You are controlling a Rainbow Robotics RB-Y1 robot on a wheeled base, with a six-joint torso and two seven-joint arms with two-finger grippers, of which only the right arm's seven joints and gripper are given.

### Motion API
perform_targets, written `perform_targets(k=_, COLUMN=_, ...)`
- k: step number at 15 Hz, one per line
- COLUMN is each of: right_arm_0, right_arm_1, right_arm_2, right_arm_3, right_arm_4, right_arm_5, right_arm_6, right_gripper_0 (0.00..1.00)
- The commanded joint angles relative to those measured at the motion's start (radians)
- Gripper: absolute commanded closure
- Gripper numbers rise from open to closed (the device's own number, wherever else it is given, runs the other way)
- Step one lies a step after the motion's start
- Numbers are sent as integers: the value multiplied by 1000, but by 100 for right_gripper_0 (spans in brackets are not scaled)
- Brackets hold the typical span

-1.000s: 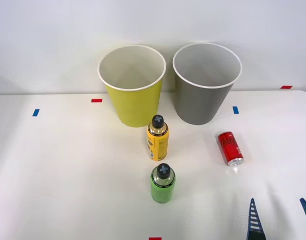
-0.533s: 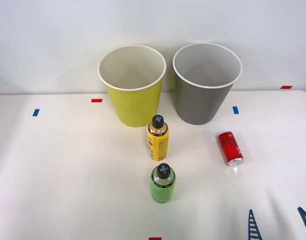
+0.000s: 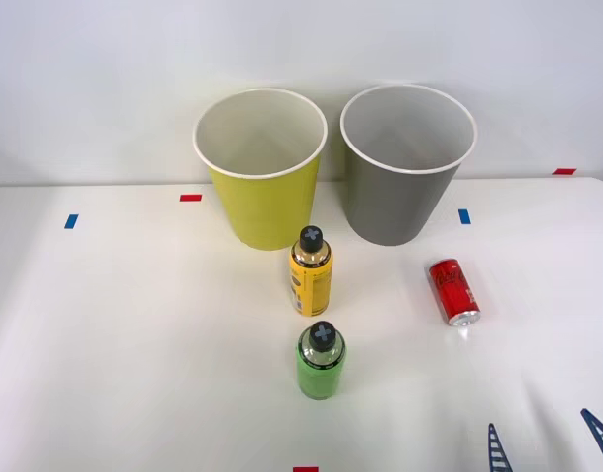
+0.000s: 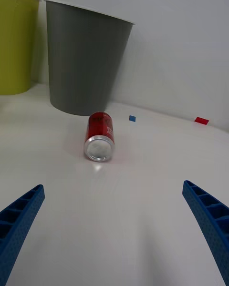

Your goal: Put cans in the gray bin, plastic bottles in the light green bin

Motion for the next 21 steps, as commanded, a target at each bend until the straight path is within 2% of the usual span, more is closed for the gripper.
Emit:
perform_targets(k=1, right_arm_0=5, right_arm_1=12, right_arm_2=0, right_arm_3=-1, right_arm_4=4, right_arm_5=0, right_arm_6=1, right_gripper_0=0)
perform_targets(k=21, right_arm_0=5, right_arm_1=12, right_arm_2=0, right_arm_3=-1, right_arm_4=4, right_arm_5=0, right_arm_6=1, right_gripper_0=0)
